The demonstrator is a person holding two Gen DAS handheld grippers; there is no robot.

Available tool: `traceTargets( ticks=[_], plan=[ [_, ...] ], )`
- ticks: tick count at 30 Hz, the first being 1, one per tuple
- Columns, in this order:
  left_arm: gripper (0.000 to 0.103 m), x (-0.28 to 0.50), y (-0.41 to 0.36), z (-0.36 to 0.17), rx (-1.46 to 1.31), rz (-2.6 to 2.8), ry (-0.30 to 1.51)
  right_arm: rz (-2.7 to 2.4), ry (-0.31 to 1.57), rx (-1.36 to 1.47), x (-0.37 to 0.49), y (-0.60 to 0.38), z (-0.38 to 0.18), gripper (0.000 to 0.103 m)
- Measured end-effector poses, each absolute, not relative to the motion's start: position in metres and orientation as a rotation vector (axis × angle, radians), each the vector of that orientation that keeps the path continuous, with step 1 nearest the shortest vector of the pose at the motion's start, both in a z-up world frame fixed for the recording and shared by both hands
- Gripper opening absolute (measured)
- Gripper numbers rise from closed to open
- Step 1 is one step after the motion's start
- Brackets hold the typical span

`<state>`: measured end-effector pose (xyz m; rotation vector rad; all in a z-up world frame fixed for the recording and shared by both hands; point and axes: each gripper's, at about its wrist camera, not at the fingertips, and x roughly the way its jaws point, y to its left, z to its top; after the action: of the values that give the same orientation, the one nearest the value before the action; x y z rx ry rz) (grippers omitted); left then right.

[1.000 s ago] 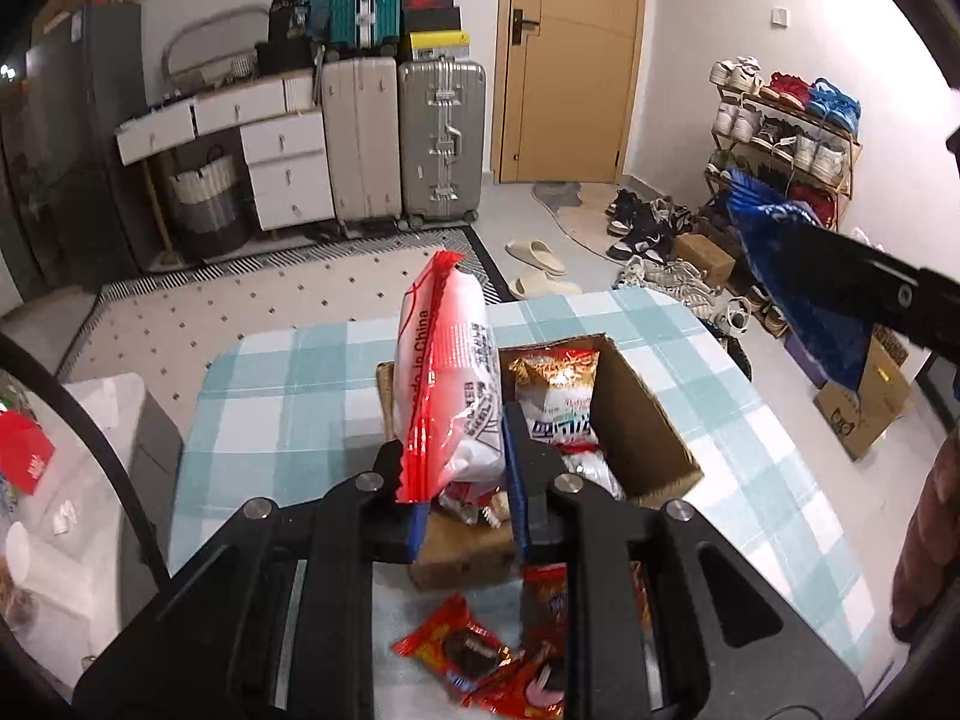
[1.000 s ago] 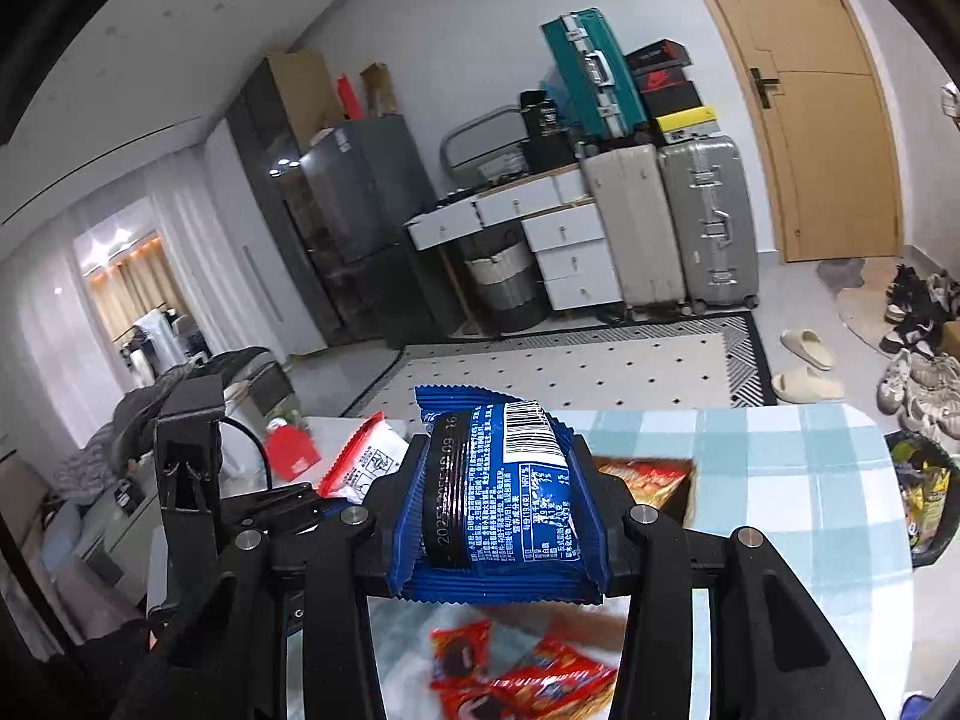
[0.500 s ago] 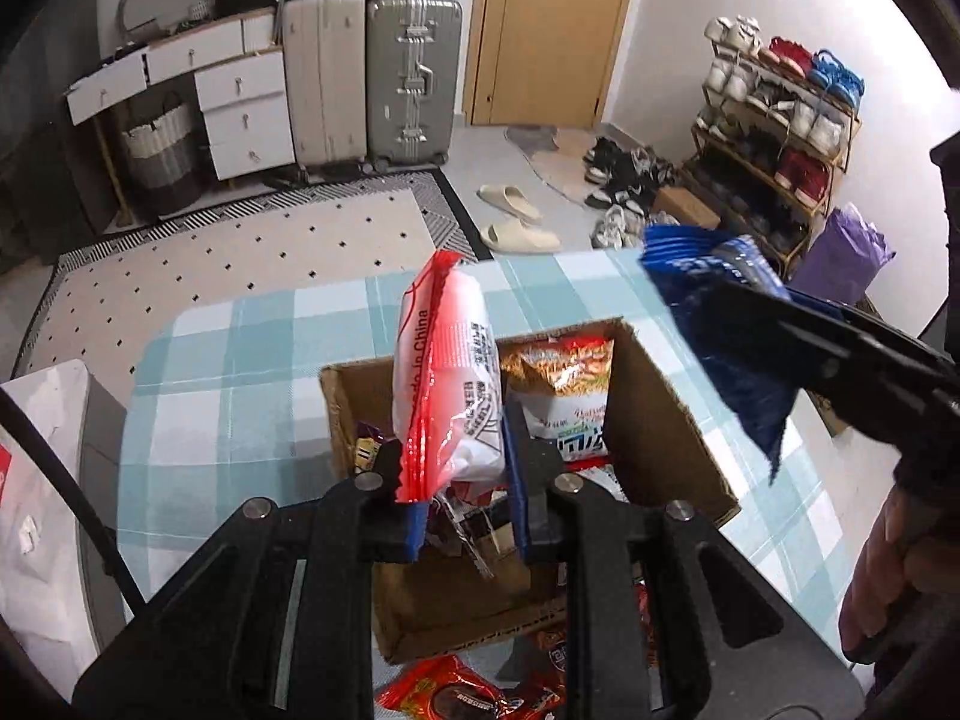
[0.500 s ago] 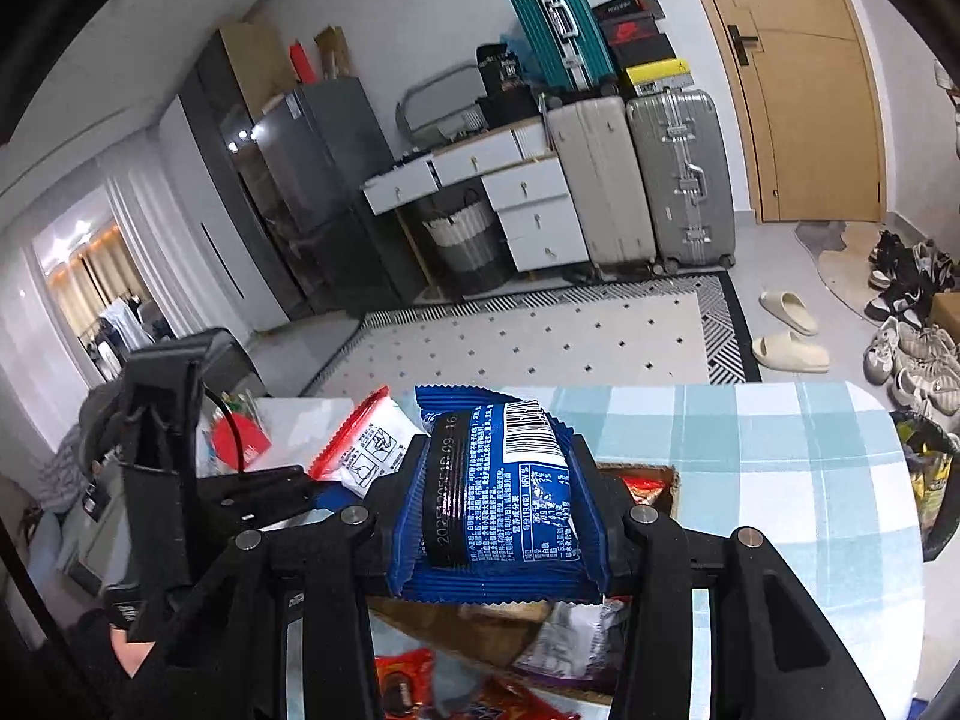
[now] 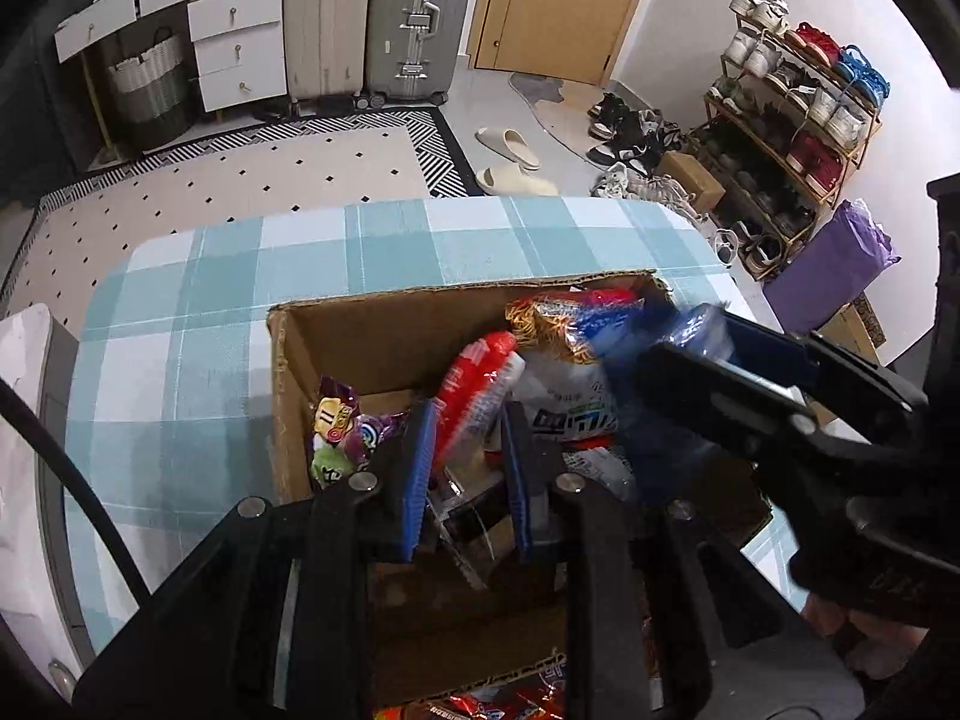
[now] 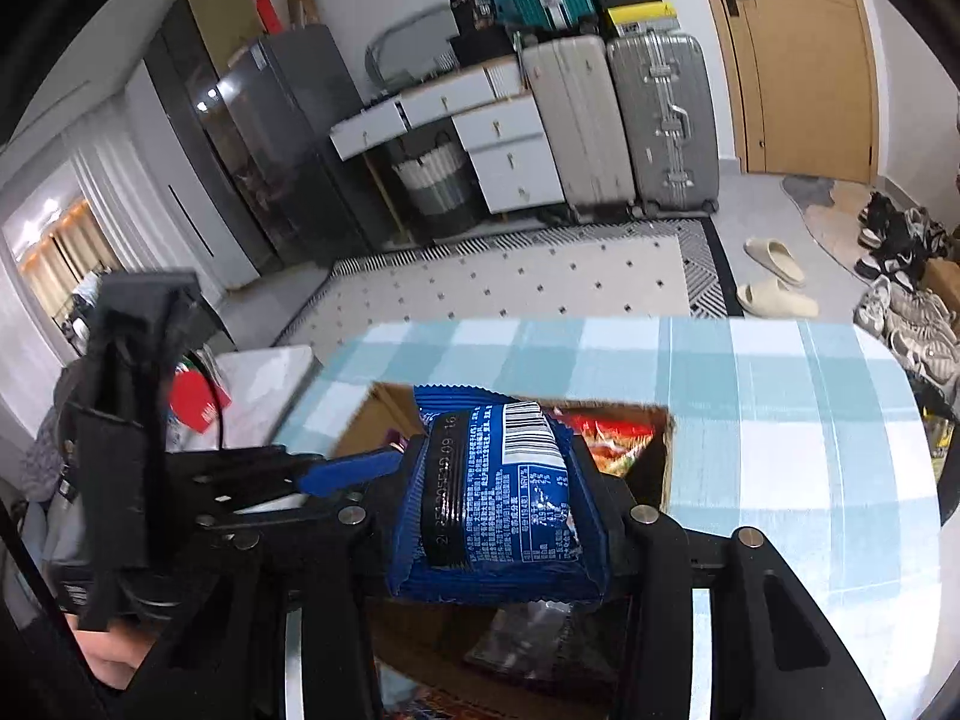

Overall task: Organize snacks
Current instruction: 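Open both grippers to drop the packs into the box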

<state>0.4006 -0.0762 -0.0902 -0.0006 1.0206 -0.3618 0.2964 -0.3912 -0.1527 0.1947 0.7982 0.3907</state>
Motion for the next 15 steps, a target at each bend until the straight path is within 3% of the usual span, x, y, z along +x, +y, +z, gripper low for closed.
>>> traceTargets(
  ticks=[3,5,11,15],
  plan=[
    [0.035,0.395,-0.073,-0.087,0.013,-0.351,0.992,0.375,0.785,0.195,0.293,-0.394,-0.156,0.072],
    [0.046,0.384,-0.07,-0.079,0.013,-0.339,0.967,0.385,0.756,0.2,0.288,-0.397,-0.152,0.074],
    [0.061,0.348,-0.07,-0.049,0.052,-0.32,0.877,0.411,0.705,0.204,0.266,-0.4,-0.132,0.075],
    [0.068,0.318,-0.076,-0.032,0.102,-0.317,0.81,0.413,0.655,0.199,0.245,-0.4,-0.116,0.084]
  ],
)
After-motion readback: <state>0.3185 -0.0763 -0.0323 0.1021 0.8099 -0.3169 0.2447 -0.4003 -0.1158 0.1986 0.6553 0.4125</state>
